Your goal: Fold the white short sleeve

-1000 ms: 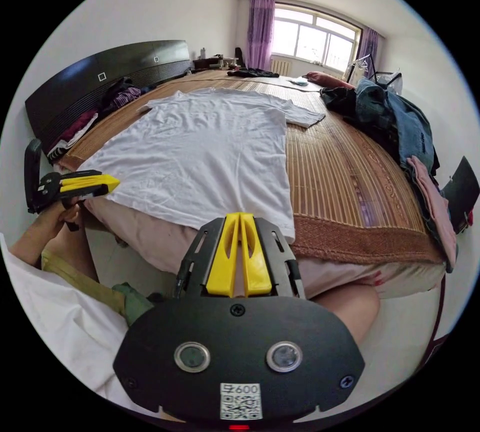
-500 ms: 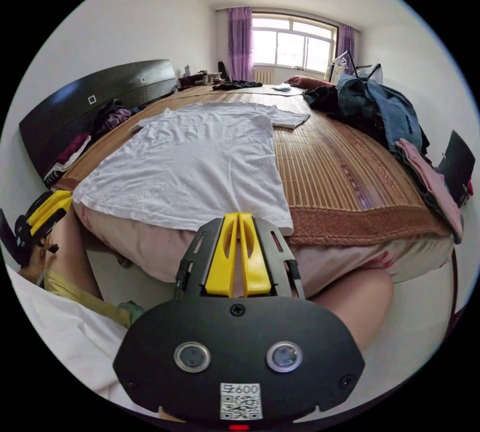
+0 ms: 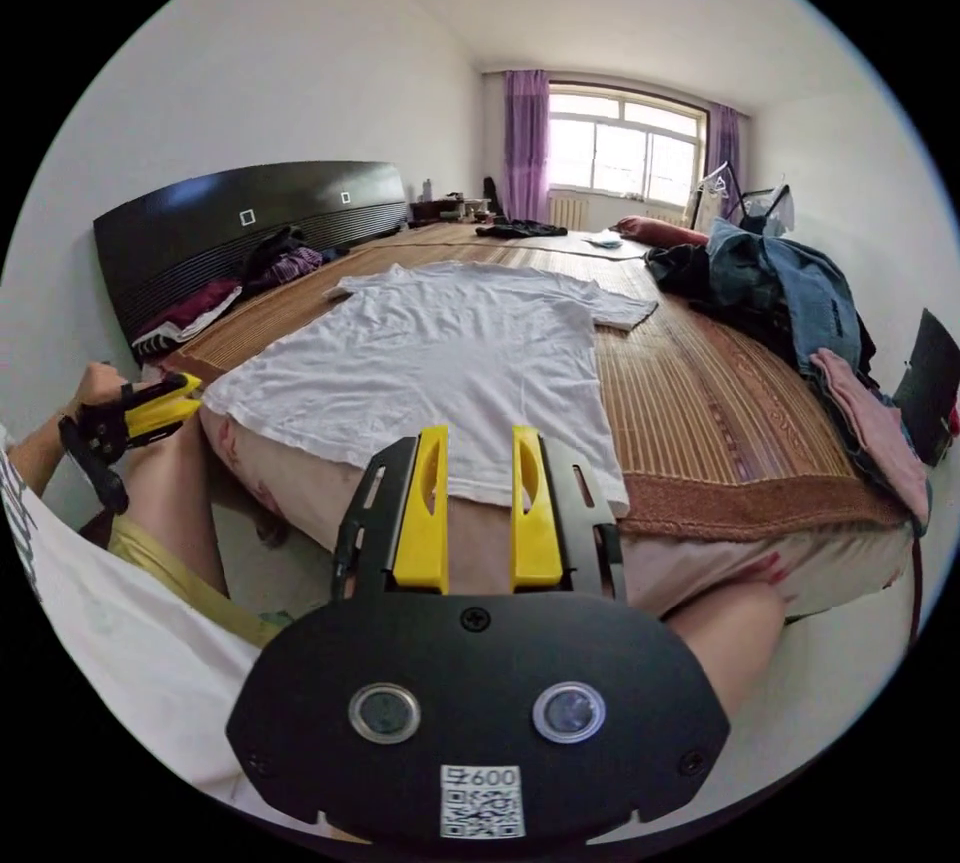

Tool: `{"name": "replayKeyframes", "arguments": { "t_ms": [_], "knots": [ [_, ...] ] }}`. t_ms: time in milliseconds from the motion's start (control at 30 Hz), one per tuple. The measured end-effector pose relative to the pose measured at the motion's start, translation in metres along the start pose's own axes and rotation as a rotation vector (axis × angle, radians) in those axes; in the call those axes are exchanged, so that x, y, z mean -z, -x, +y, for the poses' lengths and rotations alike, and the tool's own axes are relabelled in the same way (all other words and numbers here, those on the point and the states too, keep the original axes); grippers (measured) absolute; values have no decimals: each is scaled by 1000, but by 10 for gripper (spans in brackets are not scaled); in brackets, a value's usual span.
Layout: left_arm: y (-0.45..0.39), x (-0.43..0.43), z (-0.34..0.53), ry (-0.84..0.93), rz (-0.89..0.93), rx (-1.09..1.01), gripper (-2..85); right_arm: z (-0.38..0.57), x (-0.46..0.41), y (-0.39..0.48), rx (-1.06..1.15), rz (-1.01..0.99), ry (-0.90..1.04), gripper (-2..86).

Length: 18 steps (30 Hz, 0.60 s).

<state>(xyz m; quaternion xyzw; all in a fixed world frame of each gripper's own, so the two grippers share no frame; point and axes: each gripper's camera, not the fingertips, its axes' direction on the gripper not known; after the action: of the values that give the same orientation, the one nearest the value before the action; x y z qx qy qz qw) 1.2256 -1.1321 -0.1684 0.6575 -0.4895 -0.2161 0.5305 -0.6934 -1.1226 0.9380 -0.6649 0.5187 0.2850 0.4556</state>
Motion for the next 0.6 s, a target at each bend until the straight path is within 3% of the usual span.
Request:
{"name": "replayKeyframes", "arguments": {
  "t_ms": [167,367,600],
  "knots": [
    [-12,-23,-4,69,43,-71,83,6,6,5,-18,-63,-9,79],
    [1,-27,13,-2,199,126,81,10,7,3,-45,-127,11,82],
    [-11,-39,41,-13,252,212,82,14,4,2,-27,-145,14,82]
  ]
}}
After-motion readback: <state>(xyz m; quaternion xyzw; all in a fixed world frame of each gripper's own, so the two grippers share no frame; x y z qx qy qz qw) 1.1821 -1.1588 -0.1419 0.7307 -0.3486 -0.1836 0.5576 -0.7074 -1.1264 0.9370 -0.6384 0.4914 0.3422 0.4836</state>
